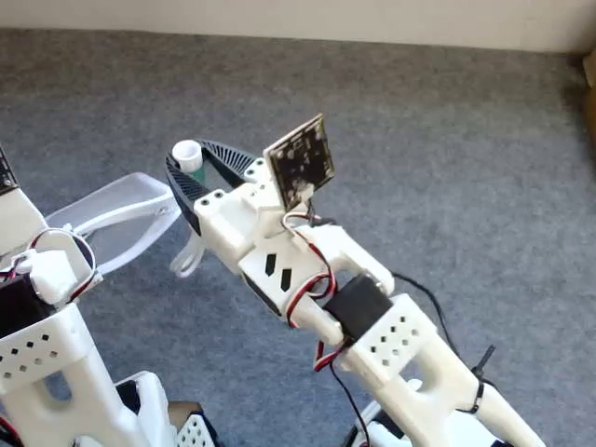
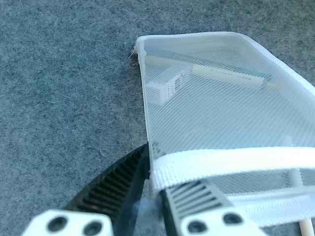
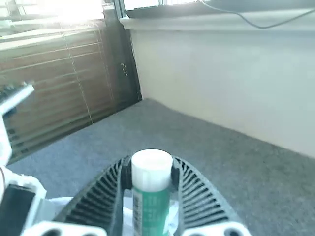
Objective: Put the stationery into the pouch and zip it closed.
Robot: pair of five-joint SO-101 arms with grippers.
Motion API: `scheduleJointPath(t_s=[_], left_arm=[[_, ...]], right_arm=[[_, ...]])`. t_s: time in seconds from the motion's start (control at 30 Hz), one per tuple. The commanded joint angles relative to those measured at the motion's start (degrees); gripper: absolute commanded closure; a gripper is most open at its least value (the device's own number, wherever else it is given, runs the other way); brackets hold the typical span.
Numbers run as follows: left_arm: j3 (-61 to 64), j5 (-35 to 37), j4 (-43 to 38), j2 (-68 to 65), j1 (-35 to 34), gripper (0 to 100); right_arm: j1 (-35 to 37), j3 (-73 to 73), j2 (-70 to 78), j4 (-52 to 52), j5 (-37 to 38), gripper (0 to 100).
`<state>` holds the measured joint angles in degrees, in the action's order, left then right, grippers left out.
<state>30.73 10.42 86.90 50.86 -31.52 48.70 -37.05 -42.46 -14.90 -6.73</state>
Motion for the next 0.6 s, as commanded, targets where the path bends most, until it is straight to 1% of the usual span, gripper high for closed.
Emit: scheduleJointPath(t_s=[0.0, 0.17, 0.3, 0.47, 0.57], left_arm=[[-0.4, -0.5, 0.2, 0.3, 1.5, 99], [-0.3, -0.6, 0.3, 0.3, 1.5, 99], [-0.3, -0.6, 0.4, 0.3, 1.5, 99], [-0.3, -0.6, 0.4, 0.3, 1.5, 99], [-0.3, -0.6, 0.4, 0.3, 1.5, 99]], right_arm=[[0.5, -5.1, -2.2, 10.2, -0.5, 99.3], [1.2, -14.5, -2.2, 26.2, -0.6, 99.3], [3.6, -20.4, -2.1, 34.6, -0.6, 99.3], [7.8, -22.5, -2.1, 37.0, -0.8, 99.3], [8.9, -22.5, -2.1, 37.2, -0.8, 99.3]])
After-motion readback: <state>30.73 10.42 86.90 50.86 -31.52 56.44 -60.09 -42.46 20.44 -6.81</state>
